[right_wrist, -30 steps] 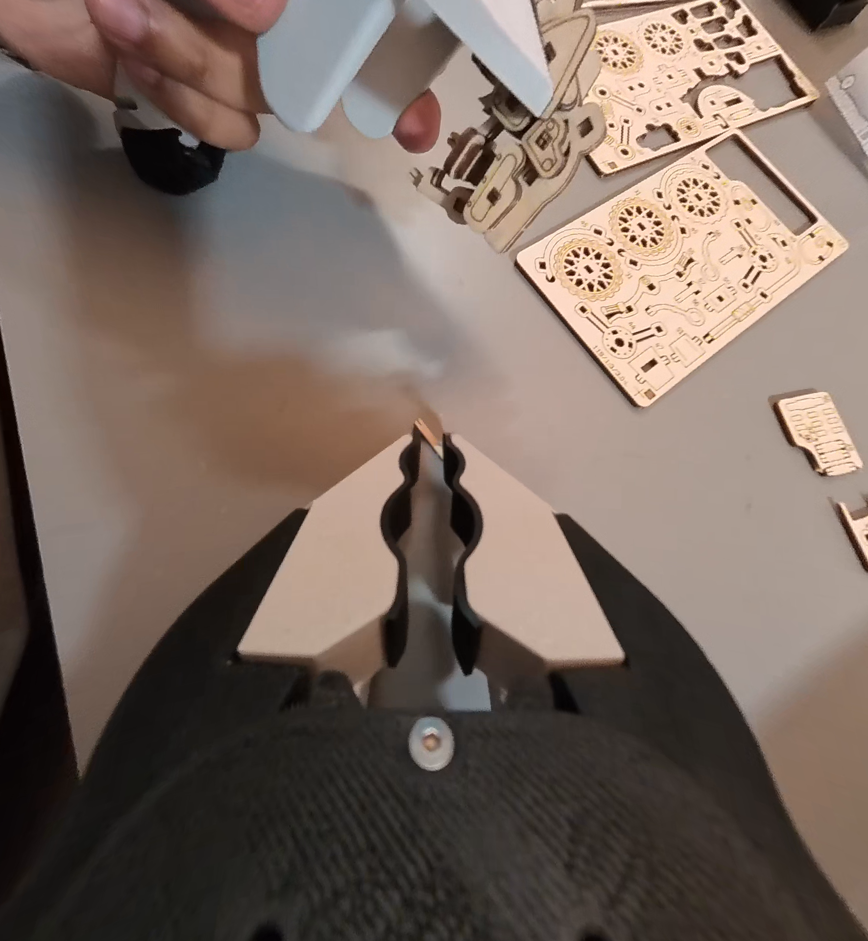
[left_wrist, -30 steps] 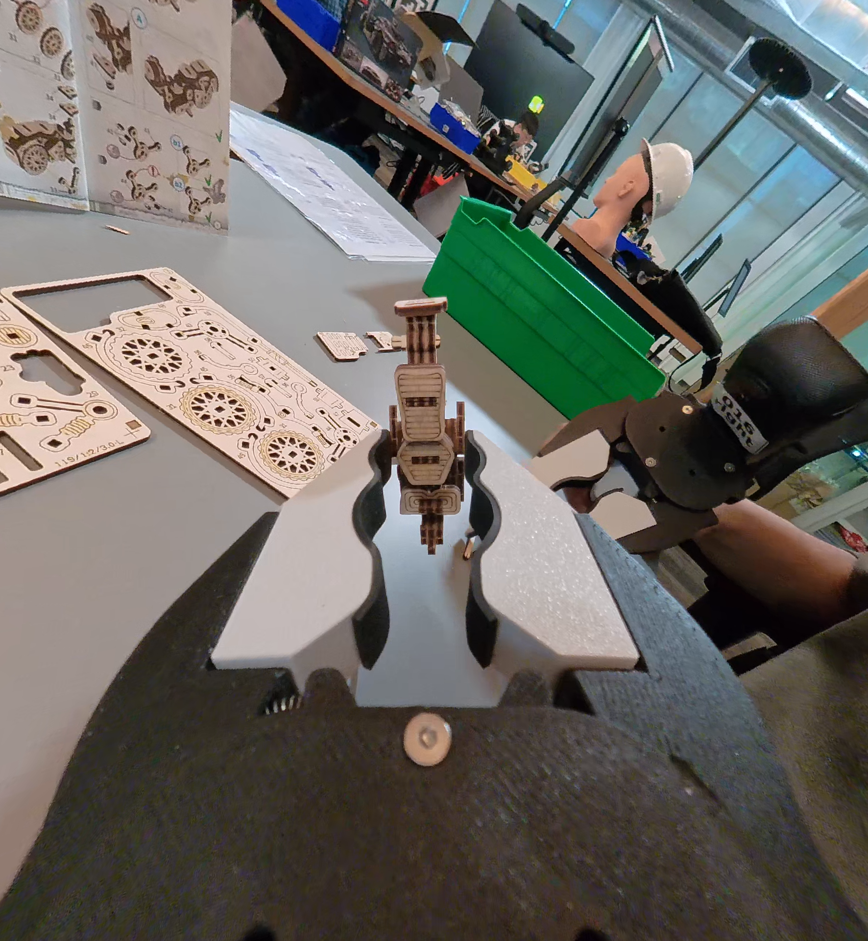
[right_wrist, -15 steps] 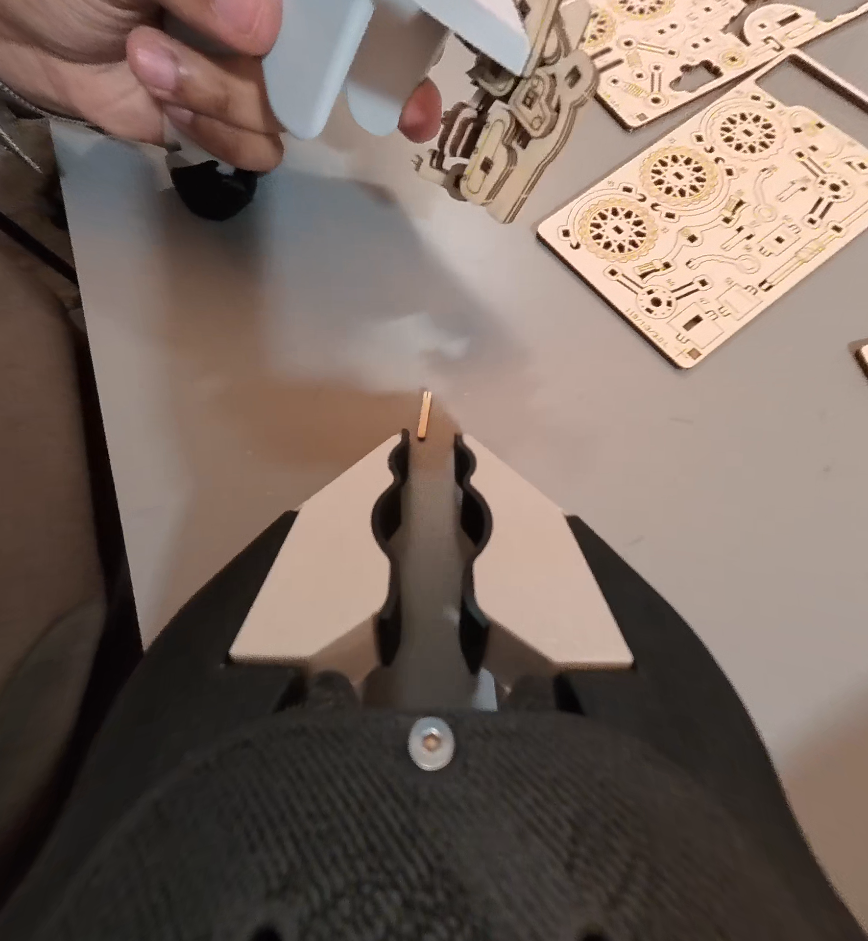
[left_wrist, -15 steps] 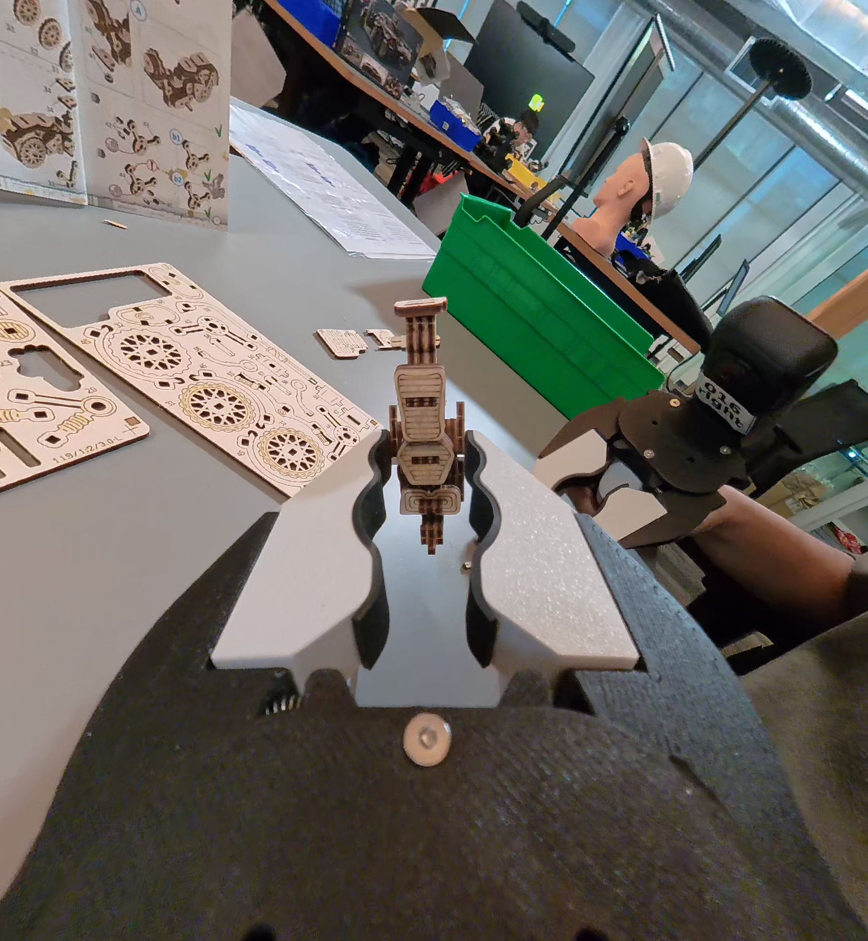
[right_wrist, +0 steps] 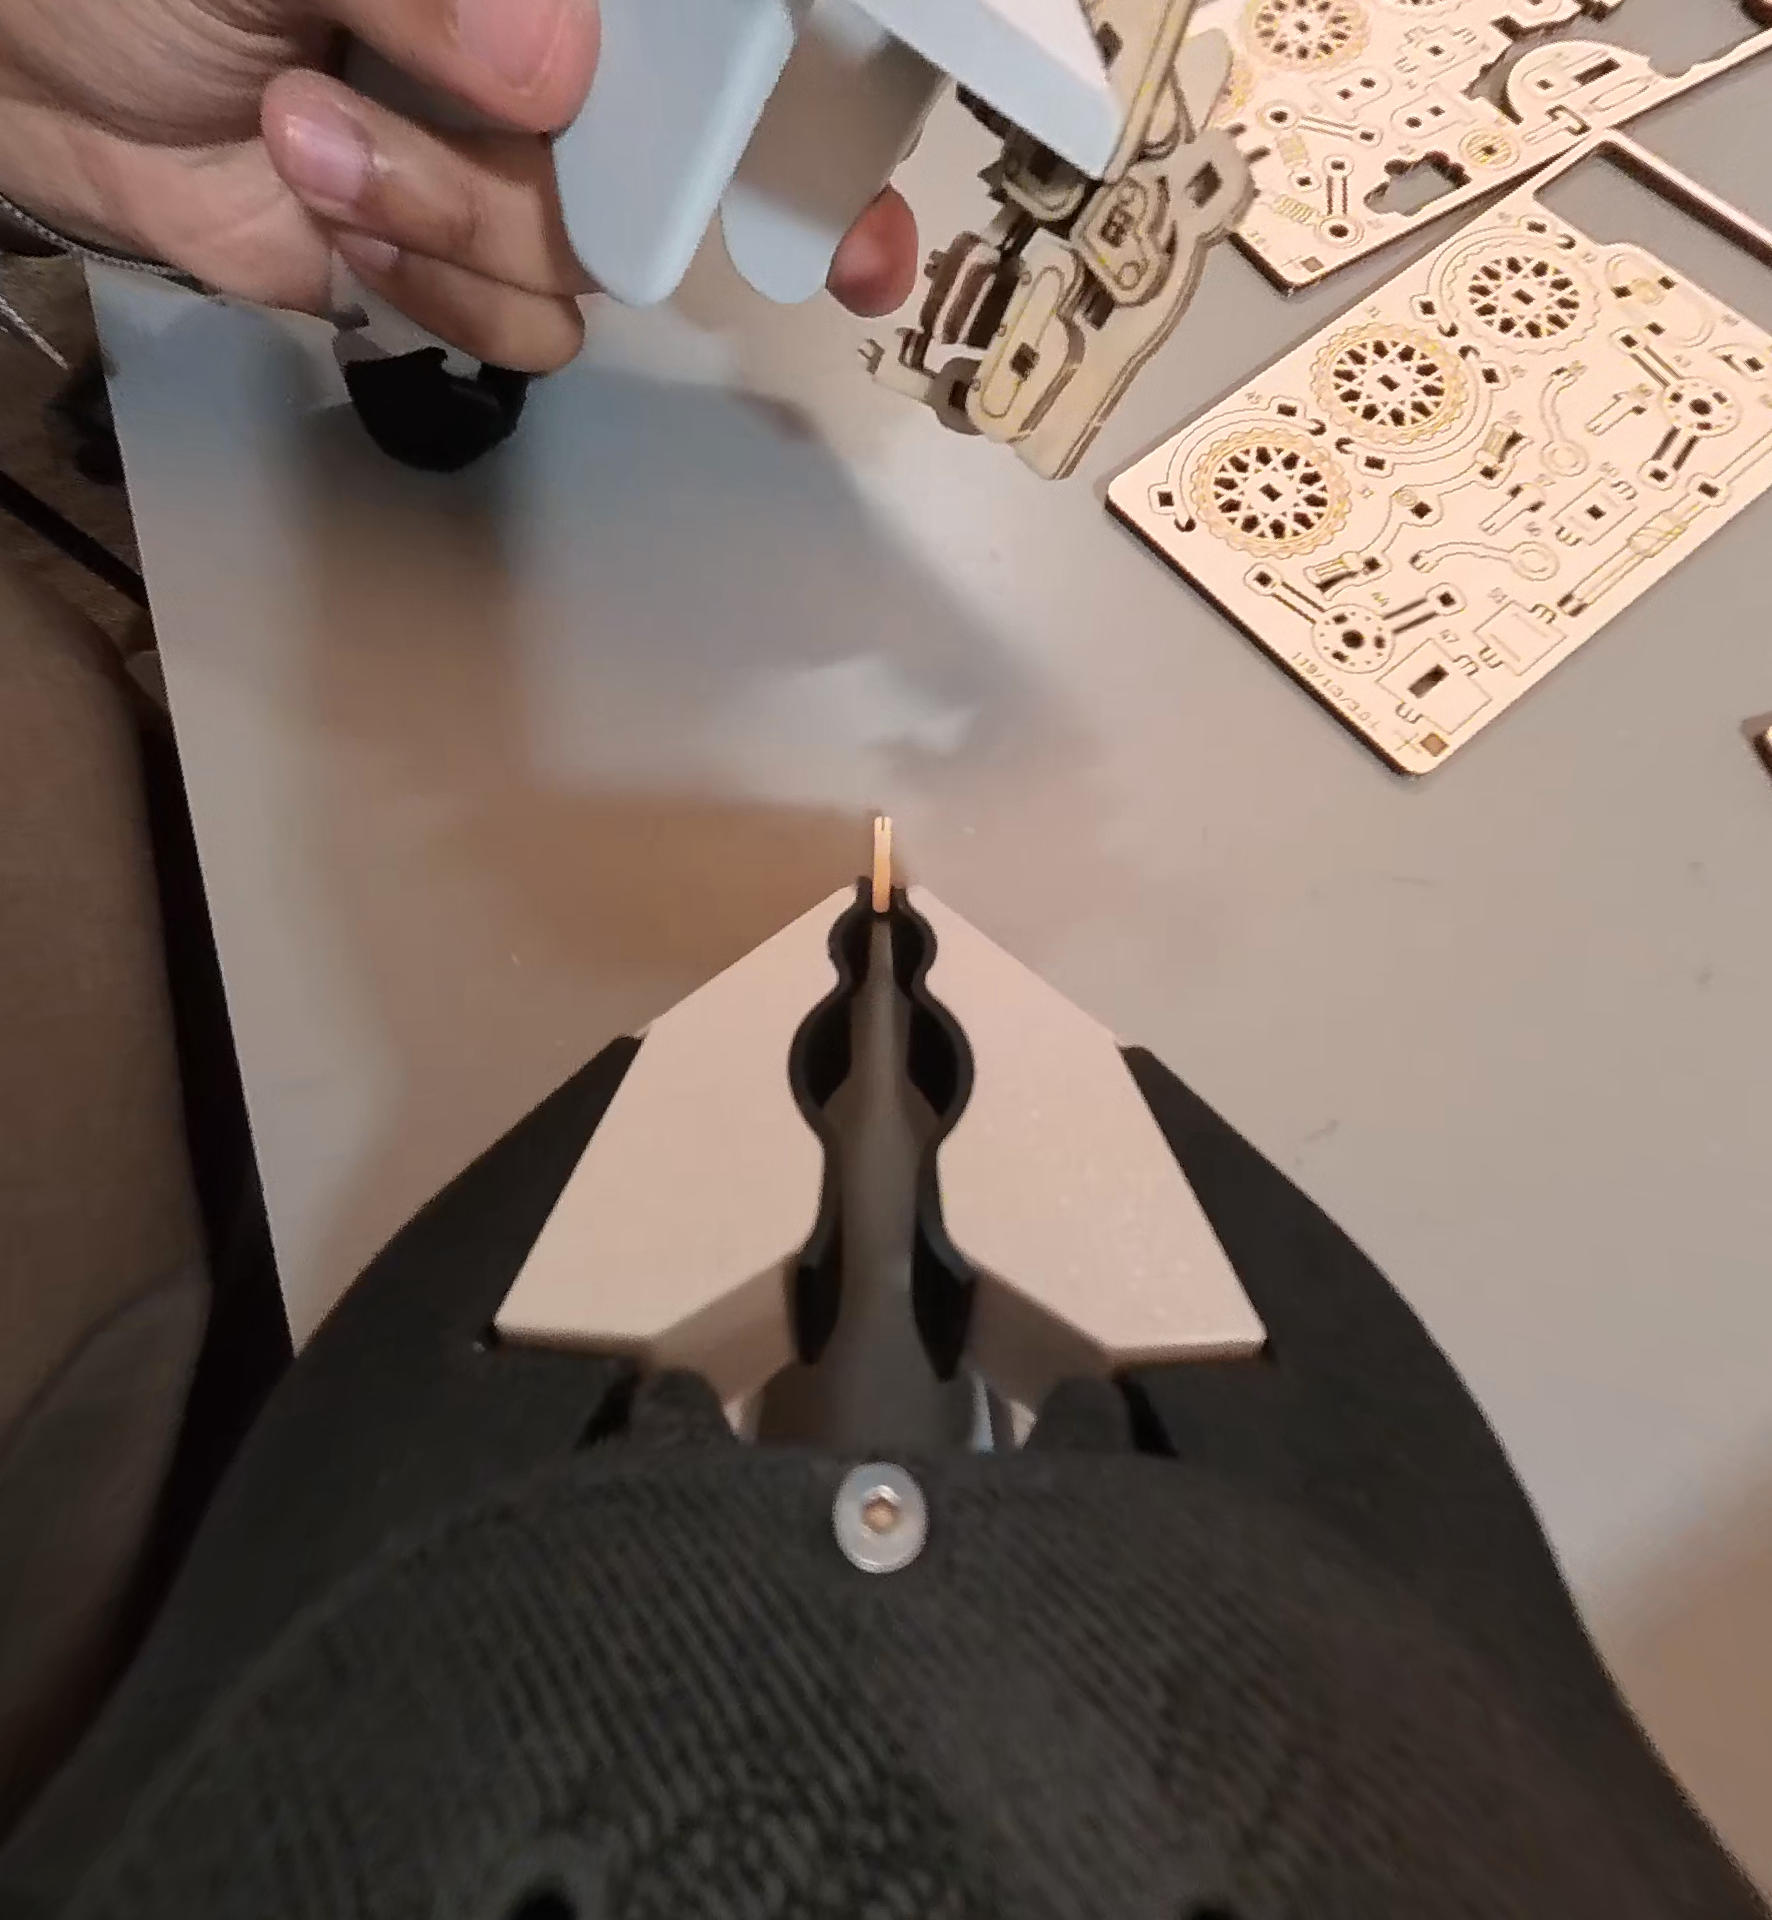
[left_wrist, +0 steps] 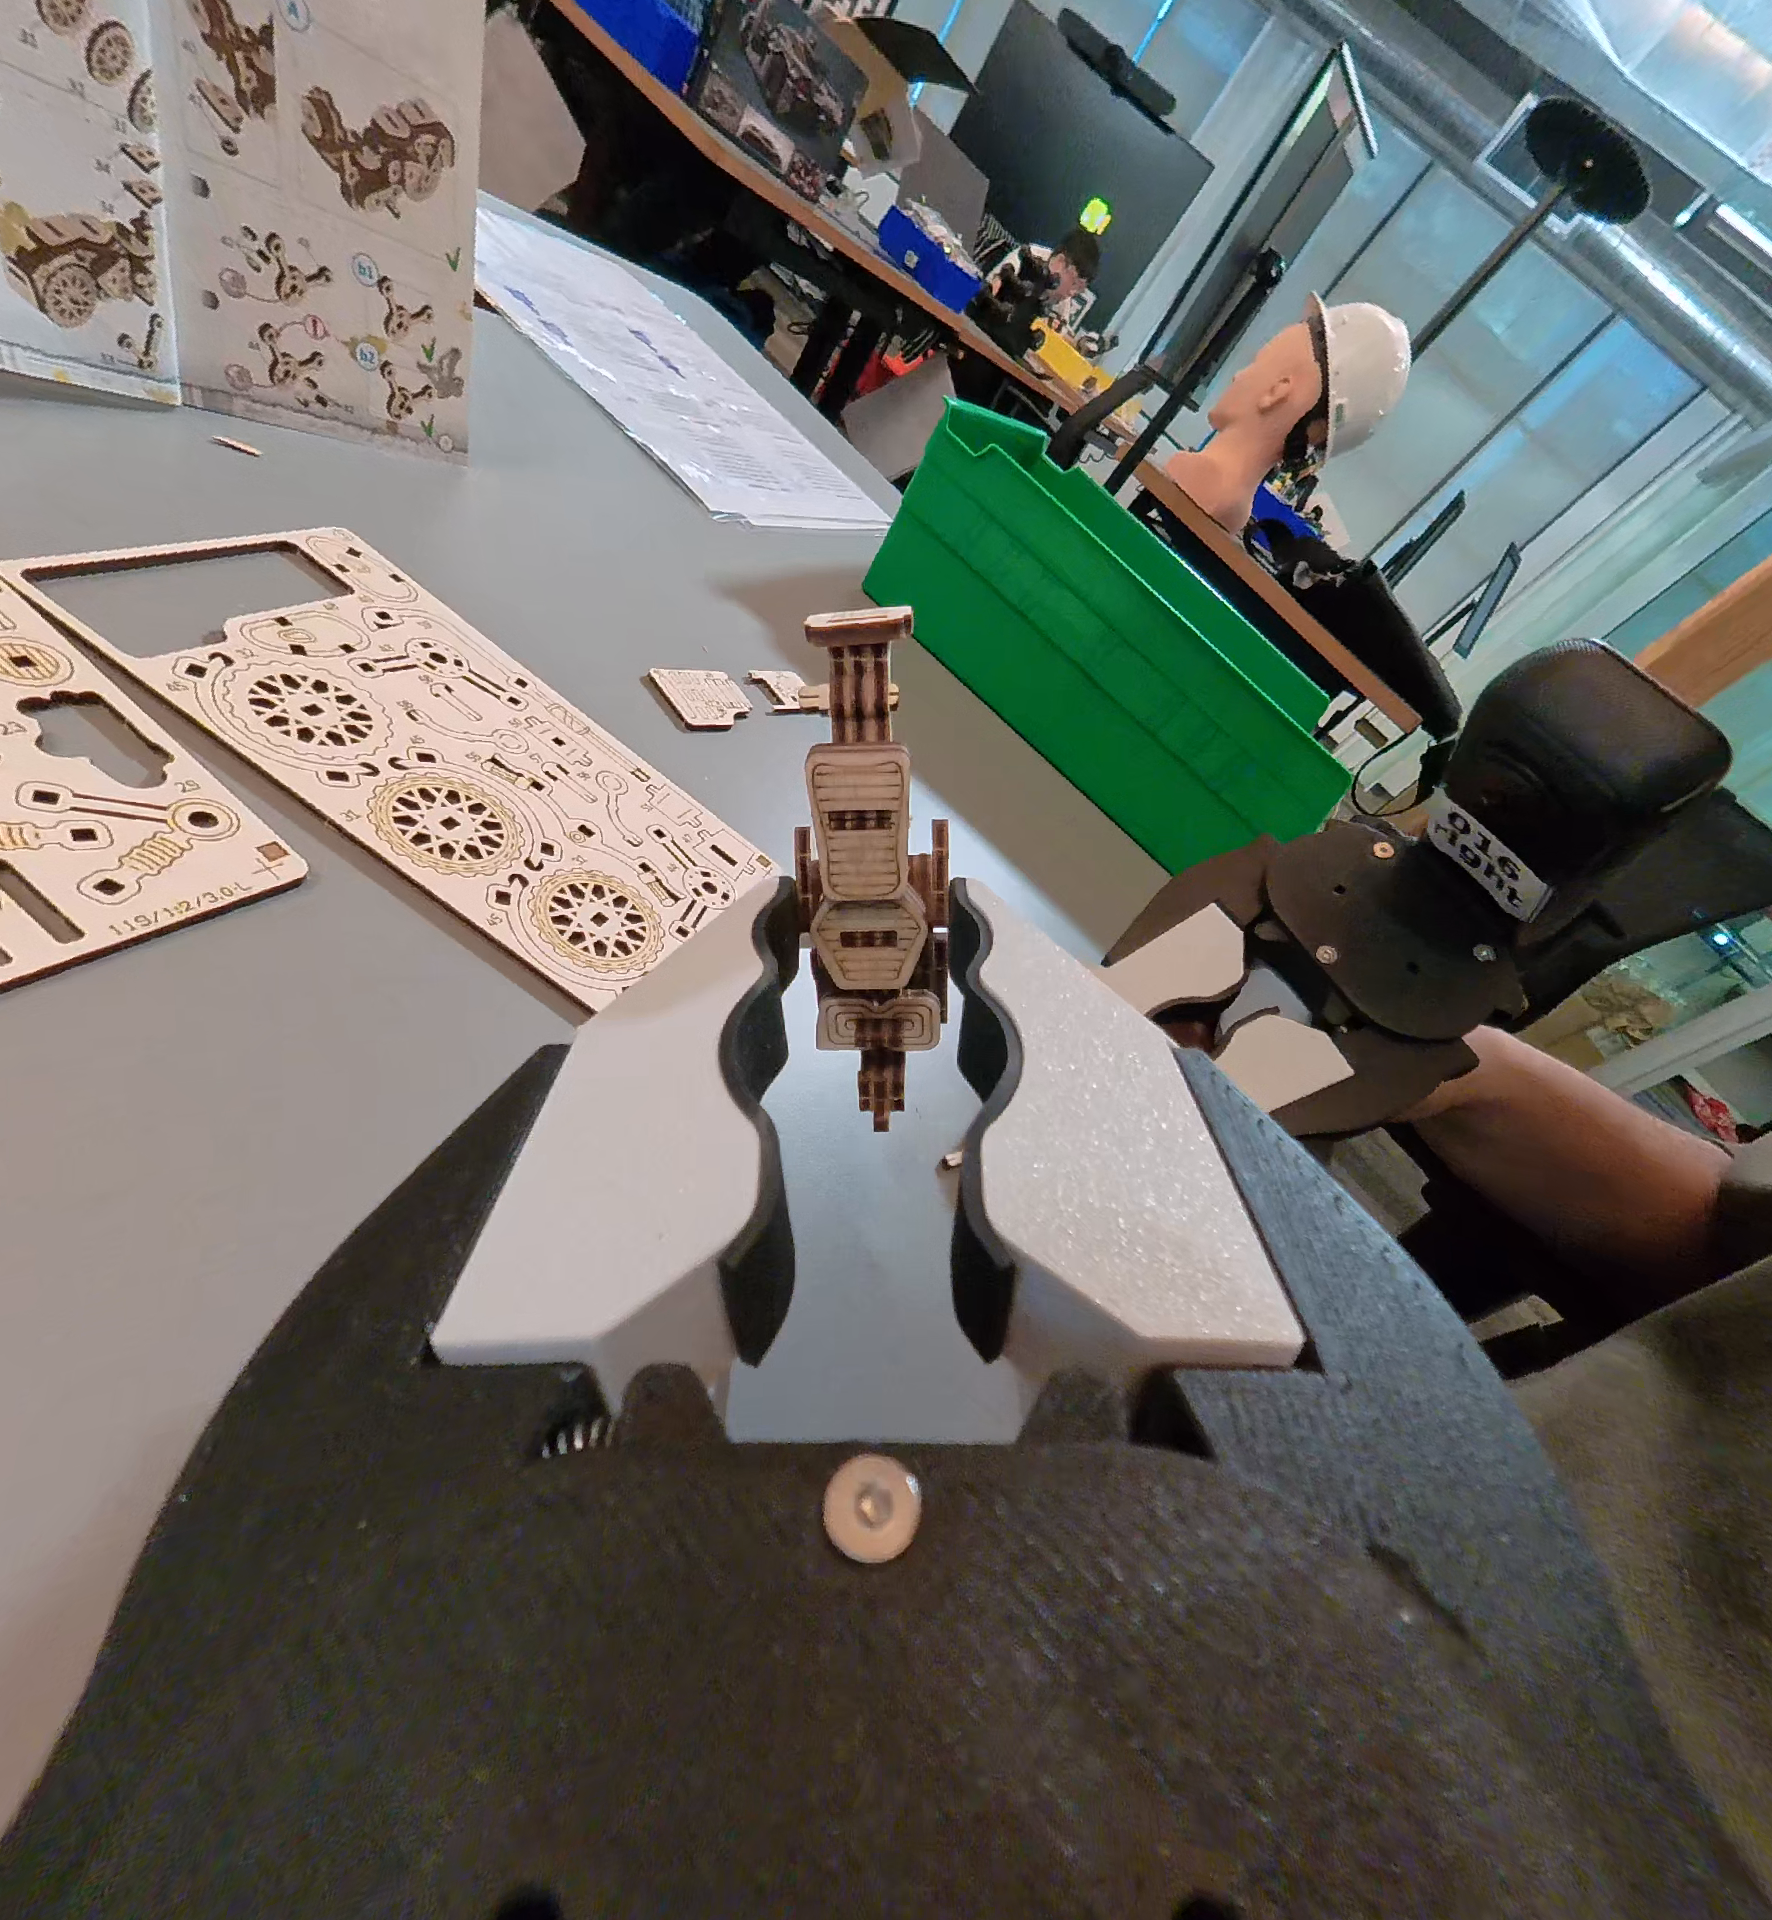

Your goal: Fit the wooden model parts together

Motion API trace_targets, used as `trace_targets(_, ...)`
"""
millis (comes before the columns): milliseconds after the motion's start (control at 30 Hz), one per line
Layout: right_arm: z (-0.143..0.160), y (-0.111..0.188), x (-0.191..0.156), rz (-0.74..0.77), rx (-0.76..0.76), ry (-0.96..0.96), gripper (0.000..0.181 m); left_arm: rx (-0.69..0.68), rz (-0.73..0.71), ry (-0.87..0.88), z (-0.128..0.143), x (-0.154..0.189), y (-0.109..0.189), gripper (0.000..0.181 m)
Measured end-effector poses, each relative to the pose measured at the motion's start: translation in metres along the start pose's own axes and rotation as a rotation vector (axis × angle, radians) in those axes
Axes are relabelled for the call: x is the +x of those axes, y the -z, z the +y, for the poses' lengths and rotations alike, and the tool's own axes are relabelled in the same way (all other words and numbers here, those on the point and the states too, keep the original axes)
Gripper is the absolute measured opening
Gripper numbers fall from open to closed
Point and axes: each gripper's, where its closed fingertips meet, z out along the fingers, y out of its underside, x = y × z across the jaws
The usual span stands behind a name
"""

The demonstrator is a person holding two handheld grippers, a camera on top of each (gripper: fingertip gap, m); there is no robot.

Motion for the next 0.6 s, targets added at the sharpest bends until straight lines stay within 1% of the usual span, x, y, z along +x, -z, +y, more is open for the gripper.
trace_targets(133,-0.003,0.0,-0.003,-0.016,-0.002,-0.02,0.001,-0.003,0.007,0.024,0.001,-0.001,0.0,0.025)
trace_targets(200,-0.02,0.008,-0.002,-0.025,0.082,-0.087,0.001,-0.005,0.012,0.044,0.002,-0.001,-0.001,0.025)
trace_targets(300,-0.051,0.029,0.008,-0.033,0.252,-0.249,0.0,-0.014,0.023,0.064,0.005,0.001,-0.002,0.025)
trace_targets(367,-0.058,0.039,0.016,-0.026,0.301,-0.358,0.0,-0.021,0.037,0.072,0.007,0.004,-0.003,0.025)
trace_targets(500,-0.055,0.041,0.018,-0.036,0.284,-0.501,0.001,-0.042,0.054,0.091,0.015,0.01,-0.007,0.025)
trace_targets(600,-0.053,0.039,0.014,-0.03,0.253,-0.541,0.001,-0.037,0.055,0.08,0.017,0.014,-0.01,0.025)
